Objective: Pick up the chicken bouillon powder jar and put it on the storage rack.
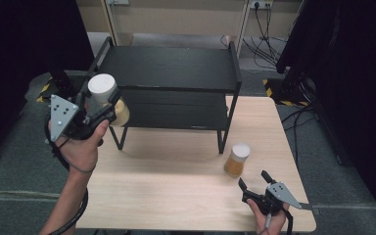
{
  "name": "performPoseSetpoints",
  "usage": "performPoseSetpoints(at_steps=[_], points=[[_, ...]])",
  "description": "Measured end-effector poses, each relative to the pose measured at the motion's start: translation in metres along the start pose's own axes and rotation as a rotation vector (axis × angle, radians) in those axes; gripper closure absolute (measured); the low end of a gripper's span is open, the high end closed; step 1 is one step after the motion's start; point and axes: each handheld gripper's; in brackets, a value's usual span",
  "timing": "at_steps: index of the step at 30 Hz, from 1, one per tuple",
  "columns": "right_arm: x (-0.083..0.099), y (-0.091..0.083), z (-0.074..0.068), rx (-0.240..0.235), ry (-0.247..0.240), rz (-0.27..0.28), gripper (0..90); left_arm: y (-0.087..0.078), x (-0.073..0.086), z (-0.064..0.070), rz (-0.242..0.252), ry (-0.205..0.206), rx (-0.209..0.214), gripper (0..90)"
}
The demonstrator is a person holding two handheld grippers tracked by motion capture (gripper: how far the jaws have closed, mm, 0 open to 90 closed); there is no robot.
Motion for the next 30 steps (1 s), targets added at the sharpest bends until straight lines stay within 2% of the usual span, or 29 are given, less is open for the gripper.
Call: performPoseSetpoints(at_steps=[16, 30], points=[[0.000, 0.000, 0.001, -0.001, 0.002, -0.001, 5.5, 0.023, -0.033, -0.008, 0.015, -0.010, -0.016, 33.5], [0.000, 0.000, 0.001, -0.003, 0.004, -0.001, 5.6, 0.047, -0.056, -0.018, 0.009, 0.006, -0.047, 33.5]])
Point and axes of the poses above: each handheld gripper's, and its own axes: y roughly forward along the jaws, x roughly out of its underside, z roughly to its right, and after that the axes turned 7 degrees about x, right-handed
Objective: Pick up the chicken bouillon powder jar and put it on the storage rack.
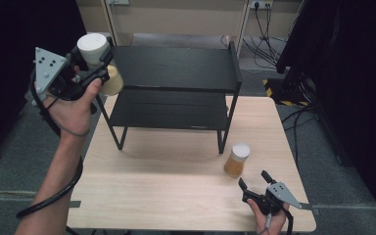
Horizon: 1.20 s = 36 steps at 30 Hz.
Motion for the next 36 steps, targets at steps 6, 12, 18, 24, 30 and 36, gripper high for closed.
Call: performPoseSetpoints(at_steps=[6, 12, 18, 24, 30, 36], points=[[0.000, 0.000, 0.001, -0.002, 0.003, 0.000, 5.6, 0.016, -0.002, -0.004, -0.027, 0.020, -0.025, 33.5], [0.000, 0.000, 0.001, -0.002, 0.004, 0.001, 5.6, 0.032, 0.005, -0.005, -0.048, 0.057, -0.051, 33.5], [0.000, 0.000, 0.001, -0.005, 0.001, 0.001, 5.6, 0.042, 0.011, -0.007, -0.060, 0.056, -0.071, 33.5], [0.001, 0.000, 0.002, -0.007, 0.004, 0.002, 5.6, 0.048, 0.012, -0.009, -0.070, 0.049, -0.085, 33.4], [0.000, 0.000, 0.001, -0.007, 0.001, 0.002, 5.6, 0.051, 0.012, -0.011, -0.091, 0.040, -0.081, 33.4], [0.001, -0.001, 0.002, -0.008, 0.003, 0.004, 5.6, 0.053, 0.014, -0.012, -0.095, 0.029, -0.085, 33.3]])
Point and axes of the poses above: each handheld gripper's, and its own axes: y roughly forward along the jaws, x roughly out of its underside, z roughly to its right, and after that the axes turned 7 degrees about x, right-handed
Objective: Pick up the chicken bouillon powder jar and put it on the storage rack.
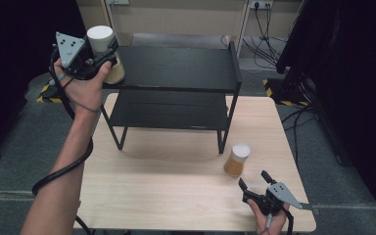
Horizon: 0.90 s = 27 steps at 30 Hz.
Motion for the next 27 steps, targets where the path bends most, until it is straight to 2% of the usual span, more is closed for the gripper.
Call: performPoseSetpoints(at_steps=[3, 8, 10, 12, 17, 23, 27], points=[[-0.001, 0.000, 0.000, -0.001, -0.002, -0.004, 5.6, 0.001, -0.003, -0.002, -0.011, -0.006, 0.005, 33.2], [0.000, 0.000, 0.000, -0.001, -0.002, -0.002, 5.6, 0.001, -0.004, -0.005, -0.019, -0.041, 0.002, 32.8], [-0.001, 0.000, 0.000, -0.002, -0.002, -0.004, 5.6, 0.000, -0.007, -0.005, -0.036, -0.054, 0.004, 29.3], [-0.001, 0.000, 0.000, -0.002, -0.003, -0.004, 5.6, 0.000, -0.008, -0.005, -0.046, -0.060, 0.008, 22.0], [-0.001, 0.000, 0.000, -0.001, -0.002, -0.003, 5.6, -0.005, -0.012, 0.001, -0.053, -0.059, -0.003, 14.8], [-0.001, 0.000, 0.000, -0.001, -0.004, -0.005, 5.6, -0.019, -0.012, 0.009, -0.033, -0.061, -0.014, 13.9], [-0.001, 0.000, 0.000, -0.001, -0.004, -0.004, 5.6, -0.030, -0.010, 0.016, -0.043, -0.052, -0.022, 13.8]])
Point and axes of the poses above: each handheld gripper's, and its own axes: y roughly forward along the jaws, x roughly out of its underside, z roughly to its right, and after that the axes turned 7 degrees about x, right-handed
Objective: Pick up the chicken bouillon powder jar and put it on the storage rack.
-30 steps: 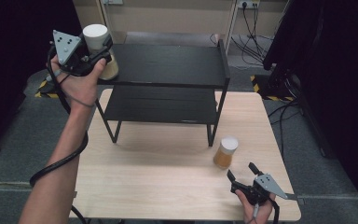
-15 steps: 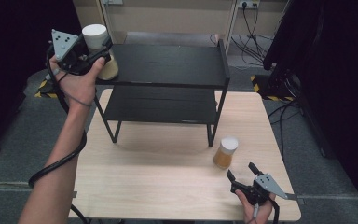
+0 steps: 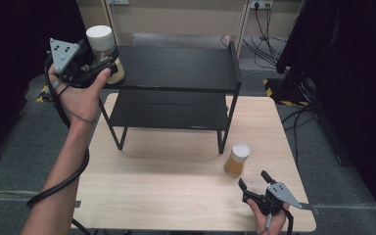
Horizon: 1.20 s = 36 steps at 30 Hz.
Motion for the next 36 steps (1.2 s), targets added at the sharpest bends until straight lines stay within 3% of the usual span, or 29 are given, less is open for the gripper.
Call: performPoseSetpoints(at_steps=[16, 30, 36], points=[[-0.001, 0.000, 0.000, 0.000, -0.002, -0.003, 5.5, -0.043, 0.030, 0.006, 0.012, -0.001, 0.050, 13.9], [-0.001, 0.000, 0.000, 0.000, -0.002, -0.004, 5.4, -0.080, 0.082, 0.015, -0.004, 0.006, 0.102, 13.9], [-0.001, 0.000, 0.000, -0.001, -0.005, -0.004, 5.4, -0.096, 0.105, 0.018, -0.006, -0.015, 0.129, 13.8]])
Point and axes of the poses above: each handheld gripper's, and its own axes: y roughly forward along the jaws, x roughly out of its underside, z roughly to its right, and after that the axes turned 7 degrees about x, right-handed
